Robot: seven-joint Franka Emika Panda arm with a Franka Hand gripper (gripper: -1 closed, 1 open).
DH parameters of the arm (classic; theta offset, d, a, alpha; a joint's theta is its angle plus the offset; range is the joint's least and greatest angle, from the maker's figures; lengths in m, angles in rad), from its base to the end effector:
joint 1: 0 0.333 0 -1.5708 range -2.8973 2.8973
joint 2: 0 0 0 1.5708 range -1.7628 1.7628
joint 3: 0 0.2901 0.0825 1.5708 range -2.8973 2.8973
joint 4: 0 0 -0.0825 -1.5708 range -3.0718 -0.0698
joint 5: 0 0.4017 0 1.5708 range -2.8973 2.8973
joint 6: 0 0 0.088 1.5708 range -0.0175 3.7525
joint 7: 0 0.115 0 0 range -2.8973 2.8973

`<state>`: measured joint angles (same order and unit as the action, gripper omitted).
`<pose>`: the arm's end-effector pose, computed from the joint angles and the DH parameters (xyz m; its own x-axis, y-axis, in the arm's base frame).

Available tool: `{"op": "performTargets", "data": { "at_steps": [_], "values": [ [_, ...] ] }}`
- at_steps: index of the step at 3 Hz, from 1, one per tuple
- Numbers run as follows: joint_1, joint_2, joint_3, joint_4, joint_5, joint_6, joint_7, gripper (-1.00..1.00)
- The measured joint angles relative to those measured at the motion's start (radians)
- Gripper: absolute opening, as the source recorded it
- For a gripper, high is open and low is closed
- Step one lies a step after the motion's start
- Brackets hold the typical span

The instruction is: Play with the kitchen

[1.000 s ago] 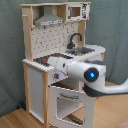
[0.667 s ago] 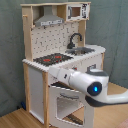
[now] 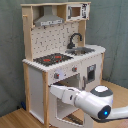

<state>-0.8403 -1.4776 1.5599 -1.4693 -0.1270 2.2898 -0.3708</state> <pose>0.1957 0.7075 0.3804 0.0347 0.9286 -0.3696 -0.0291 0.3706 0.9283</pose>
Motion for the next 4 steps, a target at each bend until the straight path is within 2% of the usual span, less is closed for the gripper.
{"op": "performTargets", "data": {
  "at_steps": [1,2,4],
  "values": [
    [0.06,-0.001,-0.041,-0.025,-0.039,0.017,-0.059,1.0],
    [0.115,-0.001,-0.074,-0.087,-0.056,0.028,-0.112,1.0],
    [0.246,0.0,-0.105,-0.286,-0.077,0.098,-0.18,1.0]
  ]
}}
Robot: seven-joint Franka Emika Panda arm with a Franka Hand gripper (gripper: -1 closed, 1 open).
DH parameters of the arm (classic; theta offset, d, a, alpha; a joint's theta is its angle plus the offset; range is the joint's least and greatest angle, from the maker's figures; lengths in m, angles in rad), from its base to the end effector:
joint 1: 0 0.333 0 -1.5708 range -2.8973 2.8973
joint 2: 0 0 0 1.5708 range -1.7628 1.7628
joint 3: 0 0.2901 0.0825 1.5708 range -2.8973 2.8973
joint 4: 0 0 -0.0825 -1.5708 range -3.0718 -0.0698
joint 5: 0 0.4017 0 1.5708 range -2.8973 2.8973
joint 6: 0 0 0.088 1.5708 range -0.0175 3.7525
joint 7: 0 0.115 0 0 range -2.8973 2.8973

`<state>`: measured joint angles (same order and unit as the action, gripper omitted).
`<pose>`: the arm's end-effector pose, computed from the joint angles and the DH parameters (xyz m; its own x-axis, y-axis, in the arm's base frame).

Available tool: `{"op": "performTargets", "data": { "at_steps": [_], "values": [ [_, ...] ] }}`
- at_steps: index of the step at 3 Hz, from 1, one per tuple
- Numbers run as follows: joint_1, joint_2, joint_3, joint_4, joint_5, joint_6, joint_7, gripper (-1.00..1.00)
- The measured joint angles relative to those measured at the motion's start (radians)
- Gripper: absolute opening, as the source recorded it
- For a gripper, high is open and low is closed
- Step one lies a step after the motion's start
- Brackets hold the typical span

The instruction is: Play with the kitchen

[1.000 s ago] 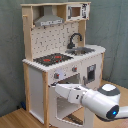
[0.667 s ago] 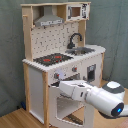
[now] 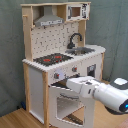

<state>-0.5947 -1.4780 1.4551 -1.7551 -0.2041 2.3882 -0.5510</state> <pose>0.1449 0.6589 0.4323 0.0494 0.8532 -0.5193 -0.1246 0.5211 0.8443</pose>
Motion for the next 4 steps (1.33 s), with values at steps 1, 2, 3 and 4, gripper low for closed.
{"op": "performTargets", "data": {
  "at_steps": [1,2,3,4],
  "values": [
    [0.05,0.0,-0.007,-0.081,-0.016,0.031,-0.011,1.0],
    [0.1,0.0,-0.014,-0.165,-0.035,0.064,-0.017,1.0],
    [0.153,0.0,-0.02,-0.253,-0.056,0.098,-0.021,1.0],
    [0.203,0.0,-0.028,-0.343,-0.078,0.132,-0.022,1.0]
  ]
}}
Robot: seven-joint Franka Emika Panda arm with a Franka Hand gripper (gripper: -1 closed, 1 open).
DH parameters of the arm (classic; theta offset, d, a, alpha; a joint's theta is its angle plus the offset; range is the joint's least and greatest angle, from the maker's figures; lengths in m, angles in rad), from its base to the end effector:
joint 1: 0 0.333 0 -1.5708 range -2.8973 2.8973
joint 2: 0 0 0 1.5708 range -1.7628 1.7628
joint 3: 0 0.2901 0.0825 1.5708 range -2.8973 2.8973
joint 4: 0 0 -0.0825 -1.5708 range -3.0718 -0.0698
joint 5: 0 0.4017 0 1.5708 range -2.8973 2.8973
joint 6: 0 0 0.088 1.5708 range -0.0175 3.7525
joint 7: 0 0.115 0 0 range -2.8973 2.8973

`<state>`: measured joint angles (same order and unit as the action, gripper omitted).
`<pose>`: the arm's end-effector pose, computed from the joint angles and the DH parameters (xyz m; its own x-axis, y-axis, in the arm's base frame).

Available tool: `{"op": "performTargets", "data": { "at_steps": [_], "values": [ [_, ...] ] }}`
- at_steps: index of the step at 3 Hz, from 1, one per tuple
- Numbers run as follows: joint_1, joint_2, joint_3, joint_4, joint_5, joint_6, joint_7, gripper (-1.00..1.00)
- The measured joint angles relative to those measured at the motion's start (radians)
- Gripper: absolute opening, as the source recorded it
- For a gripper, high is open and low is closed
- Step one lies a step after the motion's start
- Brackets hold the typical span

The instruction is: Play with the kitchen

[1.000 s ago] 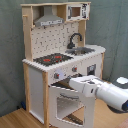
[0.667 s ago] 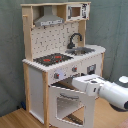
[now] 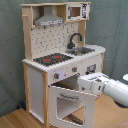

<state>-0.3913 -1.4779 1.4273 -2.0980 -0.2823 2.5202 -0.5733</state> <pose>0.1501 0.5790 0.4253 0.0670 0.8069 -0.5869 -0.1208 0.5904 0.7980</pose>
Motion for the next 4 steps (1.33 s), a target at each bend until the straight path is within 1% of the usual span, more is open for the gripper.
{"op": "performTargets", "data": {
  "at_steps": [2,3,4],
  "values": [
    [0.089,0.0,-0.019,-0.168,-0.039,0.071,-0.002,1.0],
    [0.14,0.0,-0.04,-0.278,-0.063,0.123,-0.006,1.0],
    [0.175,-0.001,-0.066,-0.37,-0.083,0.17,-0.017,1.0]
  ]
}}
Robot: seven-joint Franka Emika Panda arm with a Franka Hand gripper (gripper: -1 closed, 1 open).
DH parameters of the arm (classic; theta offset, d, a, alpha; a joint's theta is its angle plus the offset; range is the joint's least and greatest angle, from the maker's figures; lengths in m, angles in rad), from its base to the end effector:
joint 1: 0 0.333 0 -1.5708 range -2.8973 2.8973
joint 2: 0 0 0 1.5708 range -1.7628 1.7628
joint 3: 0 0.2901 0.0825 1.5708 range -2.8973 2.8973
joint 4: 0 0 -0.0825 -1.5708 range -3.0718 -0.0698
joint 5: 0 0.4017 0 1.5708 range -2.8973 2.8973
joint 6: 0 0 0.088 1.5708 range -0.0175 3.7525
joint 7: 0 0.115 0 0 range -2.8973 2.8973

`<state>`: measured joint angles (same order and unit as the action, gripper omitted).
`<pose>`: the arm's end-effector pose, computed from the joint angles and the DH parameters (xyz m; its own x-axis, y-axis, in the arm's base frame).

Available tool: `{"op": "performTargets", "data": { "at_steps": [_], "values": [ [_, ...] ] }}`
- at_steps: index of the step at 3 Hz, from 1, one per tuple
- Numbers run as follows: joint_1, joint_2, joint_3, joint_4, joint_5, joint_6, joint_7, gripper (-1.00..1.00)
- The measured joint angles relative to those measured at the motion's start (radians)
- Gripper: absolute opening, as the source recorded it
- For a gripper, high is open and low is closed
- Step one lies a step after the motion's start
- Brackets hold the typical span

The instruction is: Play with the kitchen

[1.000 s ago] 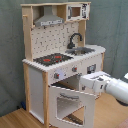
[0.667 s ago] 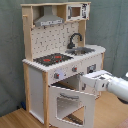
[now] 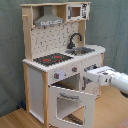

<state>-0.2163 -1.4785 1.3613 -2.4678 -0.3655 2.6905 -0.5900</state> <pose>0.1800 0.4707 0.4218 0.0789 0.7675 -0.6361 -0.0825 0.6410 0.7631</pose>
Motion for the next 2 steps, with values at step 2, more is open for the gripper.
{"op": "performTargets", "data": {
  "at_steps": [2],
  "values": [
    [0.027,-0.002,-0.093,-0.171,-0.017,0.101,-0.06,1.0]
  ]
}}
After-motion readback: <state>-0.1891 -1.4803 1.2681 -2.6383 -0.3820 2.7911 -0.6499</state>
